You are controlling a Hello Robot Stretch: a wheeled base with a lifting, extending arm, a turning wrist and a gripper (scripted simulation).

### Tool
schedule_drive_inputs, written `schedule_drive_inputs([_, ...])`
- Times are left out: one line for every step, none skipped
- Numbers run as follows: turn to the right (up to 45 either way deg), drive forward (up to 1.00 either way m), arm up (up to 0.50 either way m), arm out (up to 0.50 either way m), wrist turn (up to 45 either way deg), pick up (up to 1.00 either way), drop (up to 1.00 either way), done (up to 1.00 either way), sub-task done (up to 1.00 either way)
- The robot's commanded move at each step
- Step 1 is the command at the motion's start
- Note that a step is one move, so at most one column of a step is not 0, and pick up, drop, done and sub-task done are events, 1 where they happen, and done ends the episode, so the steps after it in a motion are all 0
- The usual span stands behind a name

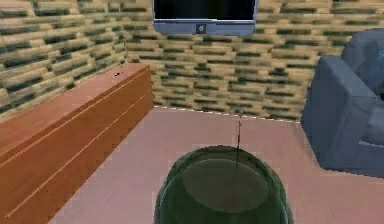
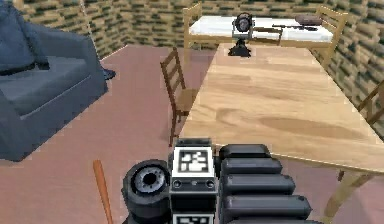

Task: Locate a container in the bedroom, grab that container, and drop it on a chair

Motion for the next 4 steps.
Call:
schedule_drive_inputs([0.0,0.20,0.00,0.00,0.0,0.00,0.00,0.00,0.00])
schedule_drive_inputs([0.0,0.40,0.00,0.00,0.0,0.00,0.00,0.00,0.00])
schedule_drive_inputs([45.0,0.00,0.00,0.00,0.0,0.00,0.00,0.00,0.00])
schedule_drive_inputs([3.0,0.00,0.00,0.00,0.0,0.00,0.00,0.00,0.00])
